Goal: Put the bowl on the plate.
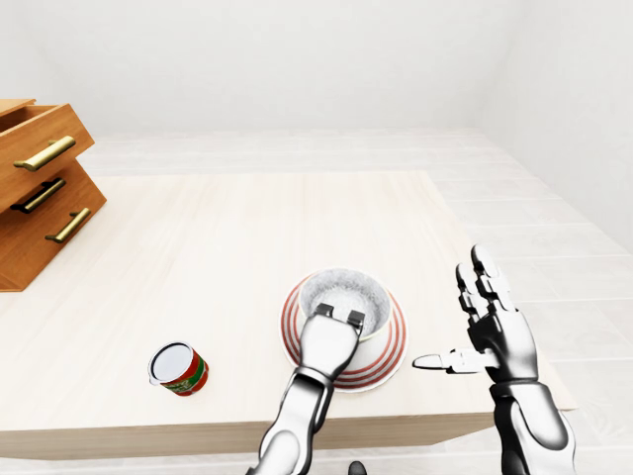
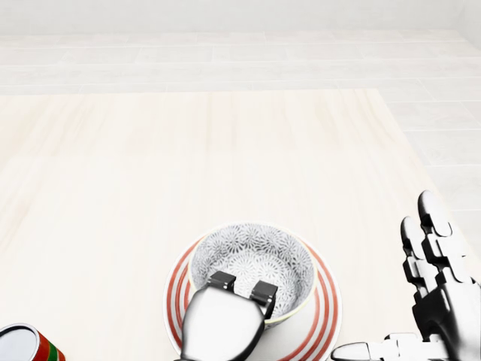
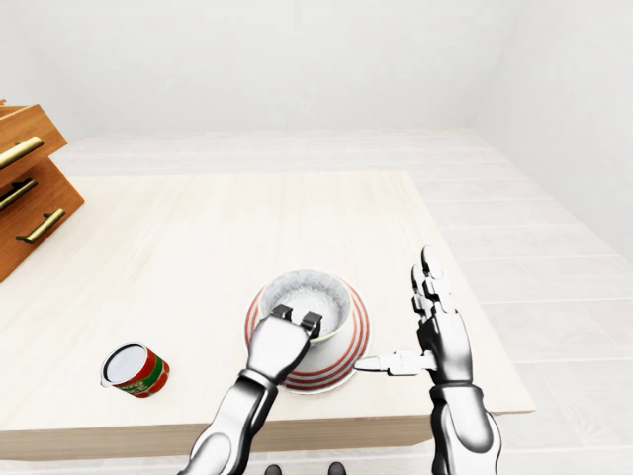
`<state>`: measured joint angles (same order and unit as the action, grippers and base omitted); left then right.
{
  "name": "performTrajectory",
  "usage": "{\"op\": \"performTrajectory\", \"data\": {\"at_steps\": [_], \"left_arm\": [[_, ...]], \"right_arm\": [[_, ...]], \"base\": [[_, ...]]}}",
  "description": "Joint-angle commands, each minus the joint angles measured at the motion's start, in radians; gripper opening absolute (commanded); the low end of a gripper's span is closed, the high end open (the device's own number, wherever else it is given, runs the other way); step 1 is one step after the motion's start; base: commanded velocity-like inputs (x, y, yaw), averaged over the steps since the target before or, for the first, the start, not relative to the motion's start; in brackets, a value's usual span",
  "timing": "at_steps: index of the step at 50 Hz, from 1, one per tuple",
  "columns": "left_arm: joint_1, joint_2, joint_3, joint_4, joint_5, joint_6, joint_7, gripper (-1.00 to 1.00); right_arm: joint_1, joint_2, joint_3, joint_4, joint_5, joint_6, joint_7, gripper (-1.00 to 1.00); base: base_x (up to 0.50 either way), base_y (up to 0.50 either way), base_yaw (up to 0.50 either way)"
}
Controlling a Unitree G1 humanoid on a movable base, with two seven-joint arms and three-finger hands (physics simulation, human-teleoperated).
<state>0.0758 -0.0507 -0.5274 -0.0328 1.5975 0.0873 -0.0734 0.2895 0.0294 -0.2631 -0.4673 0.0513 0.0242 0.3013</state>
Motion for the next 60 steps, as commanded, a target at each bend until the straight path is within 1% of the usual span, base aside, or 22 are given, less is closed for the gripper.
{"op": "performTrajectory", "data": {"at_steps": [1,4,7,9,20,26,30,31,32,36,39,41,42,43,46,53,58,60], "left_arm": [[0.004,0.002,0.002,-0.005,-0.038,0.0,0.011,-0.59],[0.008,0.003,-0.001,-0.026,-0.039,0.0,-0.002,-0.54],[0.006,0.004,-0.001,-0.023,-0.039,0.0,0.001,-0.43],[0.005,0.004,-0.001,-0.015,-0.037,0.0,0.006,-0.34],[0.007,0.004,-0.003,-0.027,-0.037,0.0,0.0,-0.21],[0.012,0.006,-0.007,-0.026,-0.036,0.0,0.005,-0.1],[0.012,0.006,-0.007,-0.029,-0.036,0.0,0.002,-0.07],[0.011,0.007,-0.007,-0.034,-0.036,0.0,0.001,0.0],[0.012,0.007,-0.007,-0.036,-0.036,0.0,-0.002,0.01],[0.013,0.009,-0.007,-0.041,-0.036,0.0,-0.003,0.04],[0.018,0.011,-0.008,-0.048,-0.037,0.0,-0.004,0.07],[0.019,0.012,-0.009,-0.049,-0.036,0.0,-0.001,0.11],[0.021,0.012,-0.01,-0.051,-0.037,0.0,-0.001,0.18],[0.024,0.014,-0.012,-0.054,-0.037,0.0,0.0,0.21],[0.029,0.017,-0.014,-0.062,-0.038,0.0,-0.001,0.23],[0.033,0.022,-0.014,-0.078,-0.042,0.0,-0.007,0.29],[0.039,0.026,-0.015,-0.09,-0.042,0.0,-0.008,0.55],[0.04,0.028,-0.015,-0.091,-0.043,0.0,-0.008,0.61]], "right_arm": [[0.0,-0.001,0.001,0.002,0.0,0.0,-0.001,1.0],[0.0,-0.002,-0.001,0.003,0.002,-0.001,-0.001,1.0],[-0.001,-0.001,0.003,0.009,-0.005,-0.007,-0.003,1.0],[0.001,-0.001,0.004,0.004,-0.004,-0.005,-0.003,1.0],[-0.001,-0.004,-0.008,-0.021,0.005,0.017,-0.002,1.0],[-0.003,-0.003,-0.01,-0.018,0.006,0.017,0.001,1.0],[-0.001,-0.002,-0.012,-0.02,0.007,0.015,0.004,1.0],[-0.001,-0.002,-0.014,-0.018,0.008,0.014,0.005,1.0],[-0.001,-0.002,-0.015,-0.016,0.009,0.013,0.005,1.0],[-0.003,-0.001,-0.018,-0.007,0.008,0.008,0.005,1.0],[-0.004,-0.001,-0.017,-0.01,0.009,0.012,0.004,1.0],[-0.004,0.0,-0.016,-0.013,0.009,0.014,0.005,1.0],[-0.003,0.0,-0.015,-0.013,0.008,0.014,0.005,1.0],[-0.003,0.001,-0.014,-0.012,0.006,0.012,0.004,1.0],[-0.004,0.0,-0.012,-0.007,0.003,0.01,0.003,1.0],[0.0,0.001,-0.012,-0.019,0.005,0.016,0.002,1.0],[-0.003,0.002,-0.009,-0.008,0.002,0.01,0.002,1.0],[-0.006,0.0,-0.009,0.0,0.002,0.007,0.001,1.0]], "base": [[0.0,0.0,0.0],[0.0,0.0,0.0],[0.0,0.0,0.0],[0.0,0.0,0.0],[0.0,0.0,0.0],[0.0,0.0,0.0],[0.0,0.0,0.0],[0.0,0.0,0.0],[0.0,0.0,0.0],[0.0,0.0,0.0],[0.0,0.0,0.0],[0.0,0.0,0.0],[0.0,0.0,0.0],[0.0,0.0,0.0],[0.0,0.0,0.0],[0.0,0.0,0.0],[0.0,0.0,0.0],[0.0,0.0,0.0]]}}
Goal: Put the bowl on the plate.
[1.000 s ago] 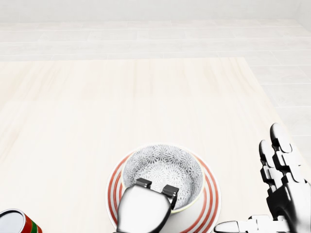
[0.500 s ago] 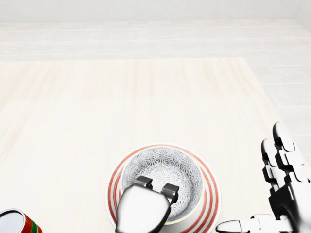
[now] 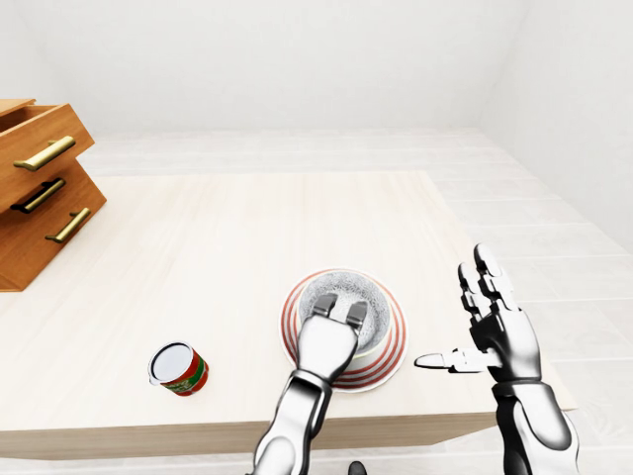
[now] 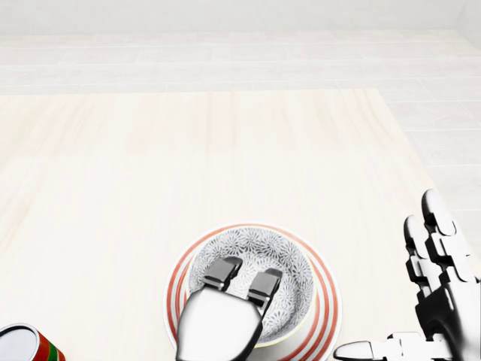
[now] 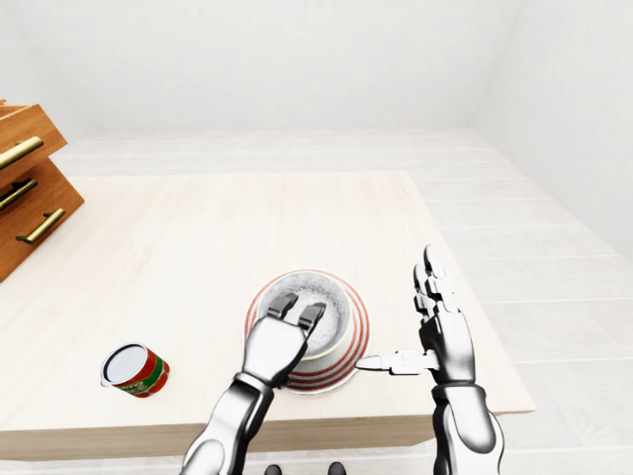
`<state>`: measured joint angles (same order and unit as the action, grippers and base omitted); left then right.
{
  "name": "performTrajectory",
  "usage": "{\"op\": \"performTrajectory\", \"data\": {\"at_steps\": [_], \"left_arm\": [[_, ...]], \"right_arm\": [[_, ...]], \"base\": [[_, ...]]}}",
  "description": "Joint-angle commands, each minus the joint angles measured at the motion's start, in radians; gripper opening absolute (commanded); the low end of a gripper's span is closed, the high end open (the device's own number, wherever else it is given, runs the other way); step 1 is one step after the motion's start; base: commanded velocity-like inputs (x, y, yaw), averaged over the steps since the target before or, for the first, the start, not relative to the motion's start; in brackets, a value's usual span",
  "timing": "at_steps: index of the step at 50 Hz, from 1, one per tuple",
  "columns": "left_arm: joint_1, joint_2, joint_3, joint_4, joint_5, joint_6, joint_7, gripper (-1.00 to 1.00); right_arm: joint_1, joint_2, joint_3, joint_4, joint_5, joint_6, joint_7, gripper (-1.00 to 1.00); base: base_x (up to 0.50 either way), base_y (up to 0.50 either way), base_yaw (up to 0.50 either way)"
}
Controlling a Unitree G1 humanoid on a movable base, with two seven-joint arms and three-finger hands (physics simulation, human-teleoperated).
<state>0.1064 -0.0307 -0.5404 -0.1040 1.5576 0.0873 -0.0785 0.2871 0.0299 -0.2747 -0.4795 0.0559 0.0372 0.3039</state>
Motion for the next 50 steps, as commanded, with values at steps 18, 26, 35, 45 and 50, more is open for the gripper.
{"op": "performTrajectory", "data": {"at_steps": [18,26,35,45,50], "left_arm": [[0.017,0.015,0.003,-0.04,-0.003,0.0,-0.007,1.0],[0.031,0.025,-0.002,-0.06,0.0,0.0,-0.008,1.0],[0.047,0.039,-0.001,-0.095,-0.002,0.0,-0.018,1.0],[0.05,0.043,0.001,-0.096,-0.004,0.0,-0.014,1.0],[0.051,0.046,0.004,-0.125,-0.006,0.0,-0.033,1.0]], "right_arm": [[-0.014,-0.008,0.0,0.036,0.004,-0.013,-0.006,1.0],[-0.01,-0.008,-0.002,0.027,0.007,-0.011,-0.006,1.0],[-0.007,-0.006,-0.001,0.013,0.005,-0.003,-0.006,1.0],[-0.011,-0.007,-0.002,0.005,0.002,0.007,-0.009,1.0],[-0.011,-0.007,-0.002,0.003,0.0,0.006,-0.008,1.0]], "base": [[0.0,0.0,0.0],[0.0,0.0,0.0],[0.0,0.0,0.0],[0.0,0.0,0.0],[0.0,0.0,0.0]]}}
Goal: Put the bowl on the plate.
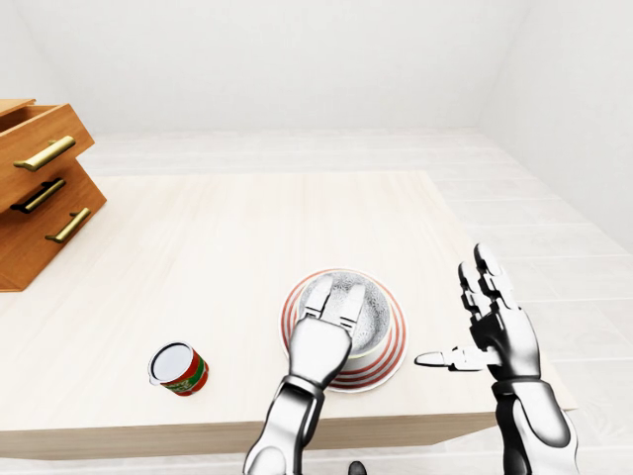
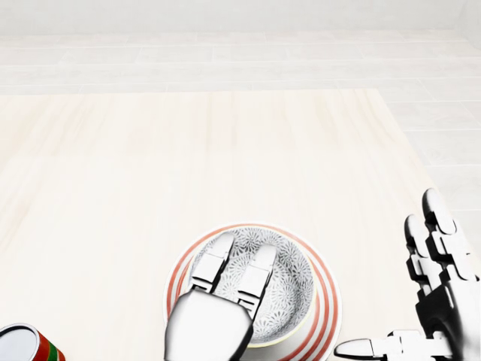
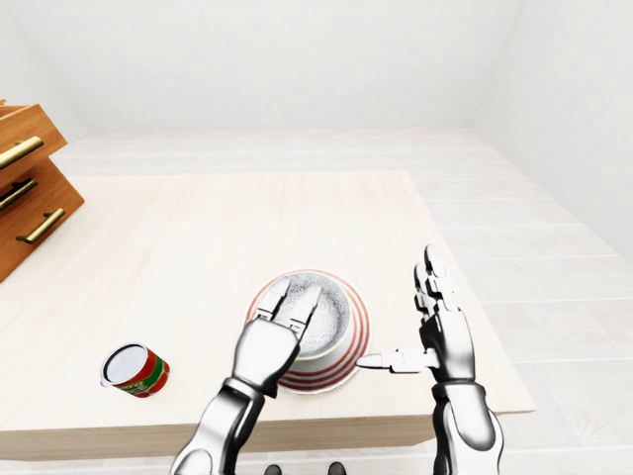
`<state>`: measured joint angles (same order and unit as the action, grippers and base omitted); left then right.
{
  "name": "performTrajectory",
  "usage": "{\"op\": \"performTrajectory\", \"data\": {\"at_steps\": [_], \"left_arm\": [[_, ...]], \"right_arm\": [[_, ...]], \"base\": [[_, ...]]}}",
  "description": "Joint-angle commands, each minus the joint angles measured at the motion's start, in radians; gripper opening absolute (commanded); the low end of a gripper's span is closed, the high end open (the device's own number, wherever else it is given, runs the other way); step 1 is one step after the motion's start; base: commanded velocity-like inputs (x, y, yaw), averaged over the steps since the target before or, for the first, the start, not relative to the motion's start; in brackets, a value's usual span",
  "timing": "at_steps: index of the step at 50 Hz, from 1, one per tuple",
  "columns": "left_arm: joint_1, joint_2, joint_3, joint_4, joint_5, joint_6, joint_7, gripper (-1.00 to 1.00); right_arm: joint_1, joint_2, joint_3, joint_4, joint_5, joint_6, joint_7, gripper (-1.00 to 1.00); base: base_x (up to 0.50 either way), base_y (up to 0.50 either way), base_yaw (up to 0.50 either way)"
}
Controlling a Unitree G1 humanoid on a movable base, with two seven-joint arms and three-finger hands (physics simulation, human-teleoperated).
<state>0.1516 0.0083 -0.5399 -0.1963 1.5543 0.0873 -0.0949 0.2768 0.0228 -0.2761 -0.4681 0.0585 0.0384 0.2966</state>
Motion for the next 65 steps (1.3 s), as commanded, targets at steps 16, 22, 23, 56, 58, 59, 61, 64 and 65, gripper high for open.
{"op": "performTrajectory", "data": {"at_steps": [16,22,23,56,58,59,61,64,65], "left_arm": [[0.028,0.022,-0.001,-0.065,-0.006,0.0,-0.015,1.0],[0.048,0.031,-0.007,-0.096,-0.008,0.0,-0.019,1.0],[0.054,0.035,-0.009,-0.1,-0.007,0.0,-0.015,1.0],[0.134,0.095,0.038,-0.378,-0.036,0.0,-0.121,1.0],[0.149,0.107,0.048,-0.417,-0.038,0.0,-0.131,1.0],[0.155,0.112,0.053,-0.436,-0.039,0.0,-0.137,1.0],[0.162,0.115,0.061,-0.466,-0.044,0.0,-0.156,1.0],[0.175,0.119,0.078,-0.524,-0.054,0.0,-0.191,1.0],[0.176,0.12,0.085,-0.536,-0.058,0.0,-0.198,1.0]], "right_arm": [[0.001,0.001,-0.007,-0.007,-0.001,0.004,0.003,1.0],[0.0,0.003,-0.005,-0.001,-0.002,-0.001,0.003,1.0],[-0.001,0.003,-0.004,0.001,-0.003,0.0,0.003,1.0],[-0.012,-0.008,0.007,0.031,-0.001,-0.006,-0.014,1.0],[-0.015,-0.009,0.004,0.032,-0.002,-0.005,-0.016,1.0],[-0.018,-0.01,0.003,0.032,-0.001,-0.002,-0.016,1.0],[-0.023,-0.012,0.001,0.032,0.001,0.006,-0.018,1.0],[-0.025,-0.011,0.004,0.032,0.0,0.008,-0.019,1.0],[-0.022,-0.009,0.006,0.03,-0.001,0.006,-0.019,1.0]], "base": [[0.0,0.0,0.0],[0.0,0.0,0.0],[0.0,0.0,0.0],[0.0,0.0,0.0],[0.0,0.0,0.0],[0.0,0.0,0.0],[0.0,0.0,0.0],[0.0,0.0,0.0],[0.0,0.0,0.0]]}}
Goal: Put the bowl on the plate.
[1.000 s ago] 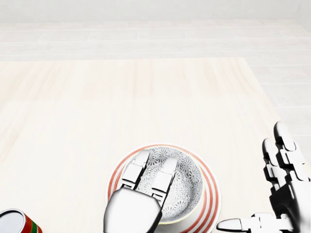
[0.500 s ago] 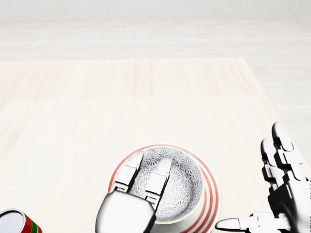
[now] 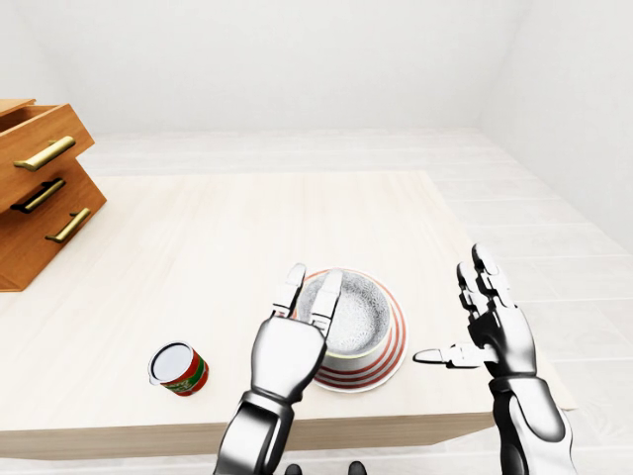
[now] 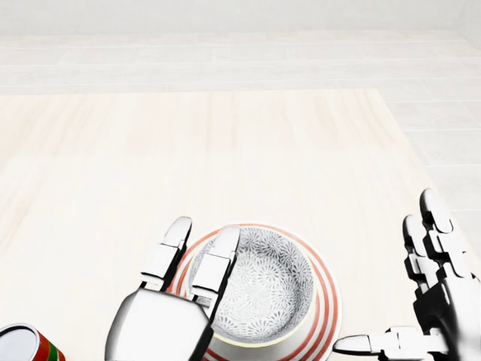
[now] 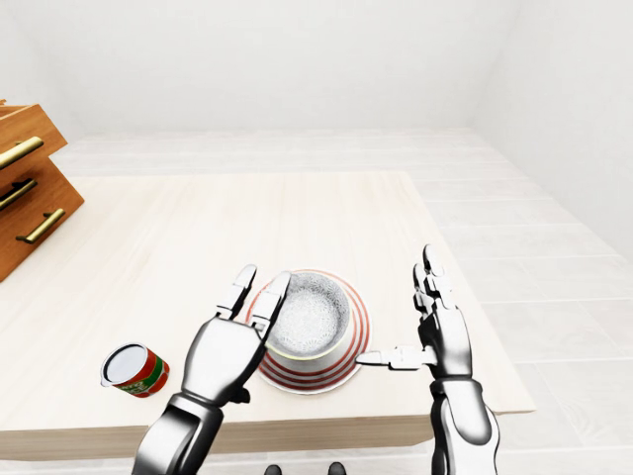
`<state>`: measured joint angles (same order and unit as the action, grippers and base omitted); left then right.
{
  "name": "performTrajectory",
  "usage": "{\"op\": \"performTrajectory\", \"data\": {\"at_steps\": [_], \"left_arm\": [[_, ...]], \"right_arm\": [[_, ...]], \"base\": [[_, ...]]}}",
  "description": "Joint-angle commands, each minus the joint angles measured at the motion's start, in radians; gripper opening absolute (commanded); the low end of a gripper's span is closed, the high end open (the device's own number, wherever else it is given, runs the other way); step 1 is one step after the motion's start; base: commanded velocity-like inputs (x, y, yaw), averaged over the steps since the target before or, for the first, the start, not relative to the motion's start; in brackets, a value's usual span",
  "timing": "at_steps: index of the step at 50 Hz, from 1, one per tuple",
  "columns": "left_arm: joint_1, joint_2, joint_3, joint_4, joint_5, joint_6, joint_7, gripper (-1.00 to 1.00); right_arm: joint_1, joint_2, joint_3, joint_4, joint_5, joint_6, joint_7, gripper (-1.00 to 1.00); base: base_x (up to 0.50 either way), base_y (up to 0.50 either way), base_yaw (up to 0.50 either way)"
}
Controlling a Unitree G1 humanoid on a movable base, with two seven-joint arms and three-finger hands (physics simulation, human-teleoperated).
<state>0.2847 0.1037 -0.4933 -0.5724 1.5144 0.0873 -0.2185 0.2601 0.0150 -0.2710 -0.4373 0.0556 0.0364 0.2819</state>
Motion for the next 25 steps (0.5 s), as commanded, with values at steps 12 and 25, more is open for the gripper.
{"op": "performTrajectory", "data": {"at_steps": [12,25], "left_arm": [[0.007,0.0,0.173,-0.29,-0.074,0.0,-0.224,1.0],[-0.005,-0.036,0.358,-0.334,-0.186,-0.058,-0.313,1.0]], "right_arm": [[0.001,-0.001,0.001,-0.037,-0.002,0.033,-0.009,1.0],[0.007,0.003,0.001,-0.073,-0.007,0.049,-0.007,1.0]], "base": [[0.0,0.0,0.0],[0.0,0.0,0.0]]}}
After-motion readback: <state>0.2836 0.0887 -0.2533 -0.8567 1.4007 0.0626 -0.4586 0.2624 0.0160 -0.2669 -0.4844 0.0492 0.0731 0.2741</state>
